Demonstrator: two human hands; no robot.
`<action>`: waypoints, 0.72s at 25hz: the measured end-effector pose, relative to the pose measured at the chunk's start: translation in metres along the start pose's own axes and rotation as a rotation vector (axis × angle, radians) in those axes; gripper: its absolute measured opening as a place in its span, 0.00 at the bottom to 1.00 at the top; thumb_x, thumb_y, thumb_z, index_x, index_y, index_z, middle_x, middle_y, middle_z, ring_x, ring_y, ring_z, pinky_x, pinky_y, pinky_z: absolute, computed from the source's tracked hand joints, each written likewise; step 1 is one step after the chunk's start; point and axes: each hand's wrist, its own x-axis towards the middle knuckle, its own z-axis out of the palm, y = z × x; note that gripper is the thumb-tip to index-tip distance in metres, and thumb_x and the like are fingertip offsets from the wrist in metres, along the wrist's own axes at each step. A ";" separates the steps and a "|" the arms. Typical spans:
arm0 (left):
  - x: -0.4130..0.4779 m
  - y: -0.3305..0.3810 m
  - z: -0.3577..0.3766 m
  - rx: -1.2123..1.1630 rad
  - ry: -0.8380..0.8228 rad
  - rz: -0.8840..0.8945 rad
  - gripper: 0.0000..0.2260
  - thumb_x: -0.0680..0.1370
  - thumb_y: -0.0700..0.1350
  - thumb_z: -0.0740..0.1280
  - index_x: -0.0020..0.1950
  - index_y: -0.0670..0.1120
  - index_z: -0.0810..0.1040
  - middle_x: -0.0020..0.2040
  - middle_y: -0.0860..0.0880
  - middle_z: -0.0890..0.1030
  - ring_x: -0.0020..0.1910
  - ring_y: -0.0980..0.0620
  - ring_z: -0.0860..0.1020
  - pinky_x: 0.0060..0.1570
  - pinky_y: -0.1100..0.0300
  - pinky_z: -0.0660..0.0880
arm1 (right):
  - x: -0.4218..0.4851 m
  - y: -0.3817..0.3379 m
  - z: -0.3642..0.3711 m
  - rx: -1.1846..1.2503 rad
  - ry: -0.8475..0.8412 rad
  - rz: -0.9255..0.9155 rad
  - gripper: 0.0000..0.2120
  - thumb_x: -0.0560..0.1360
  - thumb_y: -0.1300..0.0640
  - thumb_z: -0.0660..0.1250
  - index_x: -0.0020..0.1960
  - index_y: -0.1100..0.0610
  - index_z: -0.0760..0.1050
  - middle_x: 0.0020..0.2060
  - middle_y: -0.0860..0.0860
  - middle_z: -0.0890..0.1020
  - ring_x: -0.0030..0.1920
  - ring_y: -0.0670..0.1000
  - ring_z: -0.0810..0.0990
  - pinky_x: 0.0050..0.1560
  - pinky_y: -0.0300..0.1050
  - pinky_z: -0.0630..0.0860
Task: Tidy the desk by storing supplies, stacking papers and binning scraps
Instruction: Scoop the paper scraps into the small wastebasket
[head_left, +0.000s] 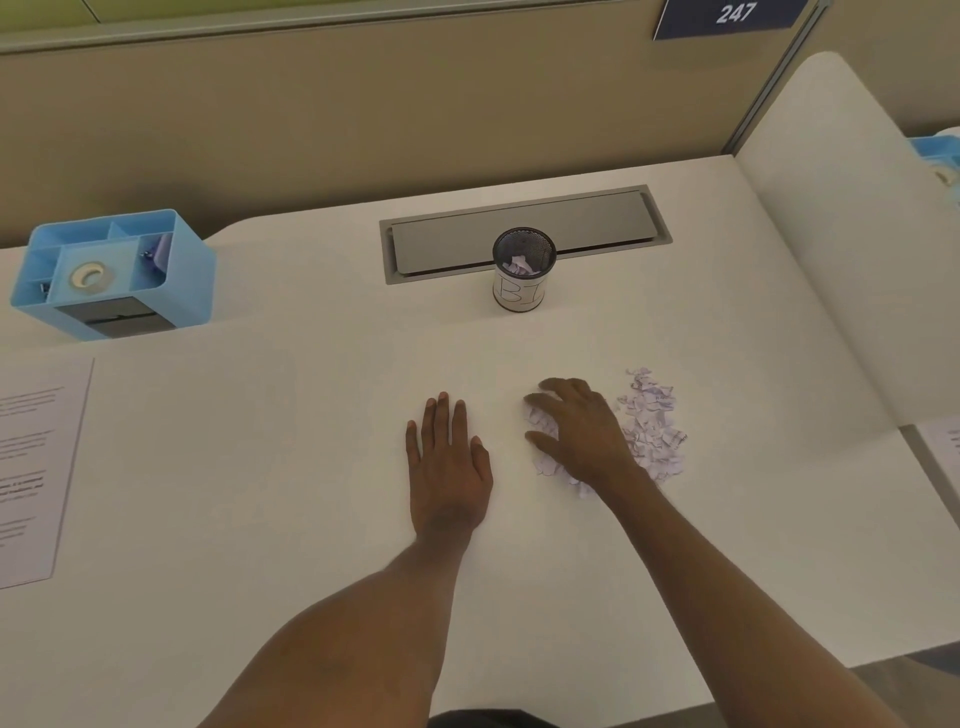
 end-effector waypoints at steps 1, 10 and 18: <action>0.000 0.000 0.000 0.000 -0.003 -0.001 0.25 0.87 0.48 0.55 0.83 0.43 0.65 0.85 0.43 0.62 0.86 0.45 0.57 0.84 0.40 0.56 | 0.000 0.003 0.000 -0.003 0.018 0.001 0.17 0.73 0.50 0.72 0.61 0.50 0.79 0.62 0.48 0.78 0.62 0.54 0.75 0.56 0.49 0.74; 0.001 0.000 0.000 0.000 -0.008 -0.004 0.25 0.87 0.48 0.54 0.84 0.44 0.64 0.86 0.43 0.62 0.86 0.45 0.57 0.84 0.40 0.55 | -0.015 0.011 -0.015 -0.215 -0.081 0.114 0.27 0.71 0.47 0.76 0.68 0.47 0.75 0.66 0.51 0.75 0.58 0.57 0.75 0.47 0.51 0.79; 0.000 0.000 0.001 -0.014 0.000 -0.005 0.25 0.87 0.49 0.54 0.83 0.43 0.65 0.86 0.43 0.62 0.86 0.45 0.57 0.84 0.41 0.54 | -0.002 0.020 -0.005 -0.128 -0.007 0.134 0.04 0.74 0.66 0.71 0.45 0.59 0.82 0.44 0.53 0.79 0.40 0.54 0.78 0.36 0.47 0.77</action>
